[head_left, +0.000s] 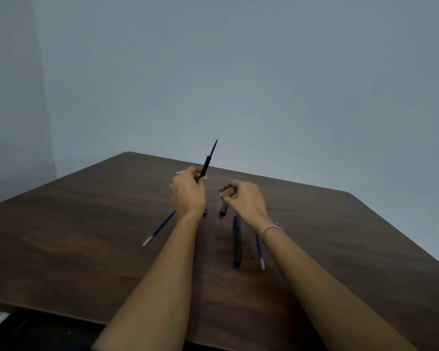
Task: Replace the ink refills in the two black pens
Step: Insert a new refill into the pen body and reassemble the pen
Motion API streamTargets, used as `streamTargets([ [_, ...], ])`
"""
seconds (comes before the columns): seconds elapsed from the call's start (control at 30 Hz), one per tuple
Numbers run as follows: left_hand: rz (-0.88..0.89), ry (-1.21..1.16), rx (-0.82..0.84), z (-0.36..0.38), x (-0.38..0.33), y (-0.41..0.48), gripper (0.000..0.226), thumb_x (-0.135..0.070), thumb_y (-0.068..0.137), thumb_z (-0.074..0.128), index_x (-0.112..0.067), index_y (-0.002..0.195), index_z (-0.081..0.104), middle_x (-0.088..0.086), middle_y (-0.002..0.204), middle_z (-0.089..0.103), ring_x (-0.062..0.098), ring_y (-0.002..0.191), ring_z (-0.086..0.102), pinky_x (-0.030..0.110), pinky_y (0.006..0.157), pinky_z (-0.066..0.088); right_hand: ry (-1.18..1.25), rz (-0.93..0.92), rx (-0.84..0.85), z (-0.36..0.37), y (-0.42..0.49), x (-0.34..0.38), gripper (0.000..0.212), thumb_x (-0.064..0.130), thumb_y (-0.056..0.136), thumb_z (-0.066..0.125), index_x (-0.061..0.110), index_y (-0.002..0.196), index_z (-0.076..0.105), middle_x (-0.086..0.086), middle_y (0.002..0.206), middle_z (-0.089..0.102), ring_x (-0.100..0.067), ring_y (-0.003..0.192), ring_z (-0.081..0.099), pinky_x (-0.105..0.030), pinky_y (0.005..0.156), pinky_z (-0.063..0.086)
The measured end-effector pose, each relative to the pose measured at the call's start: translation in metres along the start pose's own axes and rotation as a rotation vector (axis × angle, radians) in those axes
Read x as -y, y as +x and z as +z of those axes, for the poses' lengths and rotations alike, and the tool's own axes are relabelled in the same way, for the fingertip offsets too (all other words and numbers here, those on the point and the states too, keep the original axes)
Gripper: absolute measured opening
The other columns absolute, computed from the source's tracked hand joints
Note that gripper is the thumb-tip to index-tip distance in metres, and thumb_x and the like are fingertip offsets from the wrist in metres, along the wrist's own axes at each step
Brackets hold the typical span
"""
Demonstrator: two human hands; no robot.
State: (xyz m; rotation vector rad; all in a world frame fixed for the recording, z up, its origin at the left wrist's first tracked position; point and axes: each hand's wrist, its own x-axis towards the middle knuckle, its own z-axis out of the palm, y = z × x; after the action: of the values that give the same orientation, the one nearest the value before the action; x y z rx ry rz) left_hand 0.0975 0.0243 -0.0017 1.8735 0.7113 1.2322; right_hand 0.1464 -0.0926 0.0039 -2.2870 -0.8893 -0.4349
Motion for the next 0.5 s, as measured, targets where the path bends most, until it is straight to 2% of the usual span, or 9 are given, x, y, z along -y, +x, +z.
streamTargets([
  [0.1, 0.004, 0.003, -0.009, -0.001, 0.001, 0.000, 0.010, -0.015, 0.081, 0.070, -0.017, 0.091, 0.069, 0.001, 0.089, 0.071, 0.018, 0.081, 0.065, 0.030, 0.069, 0.050, -0.055, 0.047, 0.079, 0.010, 0.005, 0.014, 0.015, 0.034, 0.080, 0.069, 0.029, 0.094, 0.068, 0.009, 0.076, 0.068, -0.009, 0.077, 0.064, -0.025, 0.063, 0.046],
  [0.17, 0.012, 0.001, -0.019, -0.003, 0.000, 0.000, 0.010, -0.016, 0.081, 0.070, -0.017, 0.091, 0.069, 0.002, 0.089, 0.071, 0.019, 0.082, 0.065, 0.030, 0.069, 0.049, -0.110, 0.058, 0.155, 0.017, 0.007, 0.021, 0.020, 0.037, 0.079, 0.069, 0.029, 0.097, 0.067, 0.004, 0.081, 0.070, -0.013, 0.078, 0.066, -0.028, 0.070, 0.051],
  [0.23, 0.013, 0.003, -0.028, -0.003, 0.000, 0.000, 0.010, -0.016, 0.081, 0.070, -0.017, 0.091, 0.070, 0.001, 0.090, 0.071, 0.019, 0.083, 0.065, 0.030, 0.070, 0.048, -0.179, 0.064, 0.205, 0.021, 0.009, 0.028, 0.023, 0.031, 0.077, 0.068, 0.030, 0.100, 0.067, 0.001, 0.094, 0.071, -0.018, 0.090, 0.067, -0.028, 0.077, 0.051],
  [0.37, 0.000, 0.027, -0.044, -0.004, 0.001, 0.000, 0.010, -0.017, 0.081, 0.070, -0.019, 0.091, 0.069, 0.001, 0.091, 0.071, 0.019, 0.085, 0.065, 0.026, 0.068, 0.041, -0.238, 0.076, 0.194, 0.027, 0.012, 0.034, 0.028, 0.018, 0.076, 0.066, 0.032, 0.101, 0.067, -0.003, 0.107, 0.067, -0.024, 0.102, 0.063, -0.027, 0.073, 0.042],
  [0.43, -0.007, 0.036, -0.039, -0.004, 0.000, 0.000, 0.011, -0.017, 0.082, 0.070, -0.019, 0.092, 0.069, 0.001, 0.092, 0.071, 0.019, 0.085, 0.065, 0.028, 0.071, 0.045, -0.163, 0.120, 0.170, 0.022, 0.013, 0.033, 0.024, 0.024, 0.074, 0.070, 0.031, 0.098, 0.068, -0.002, 0.101, 0.069, -0.023, 0.093, 0.066, -0.026, 0.074, 0.047],
  [0.5, -0.012, 0.054, -0.023, -0.002, -0.001, 0.000, 0.011, -0.018, 0.082, 0.069, -0.021, 0.093, 0.069, 0.000, 0.093, 0.071, 0.020, 0.086, 0.065, 0.029, 0.071, 0.044, -0.036, 0.174, 0.065, 0.010, 0.014, 0.025, 0.020, 0.031, 0.073, 0.073, 0.027, 0.093, 0.070, -0.002, 0.087, 0.071, -0.018, 0.077, 0.066, -0.024, 0.066, 0.049],
])
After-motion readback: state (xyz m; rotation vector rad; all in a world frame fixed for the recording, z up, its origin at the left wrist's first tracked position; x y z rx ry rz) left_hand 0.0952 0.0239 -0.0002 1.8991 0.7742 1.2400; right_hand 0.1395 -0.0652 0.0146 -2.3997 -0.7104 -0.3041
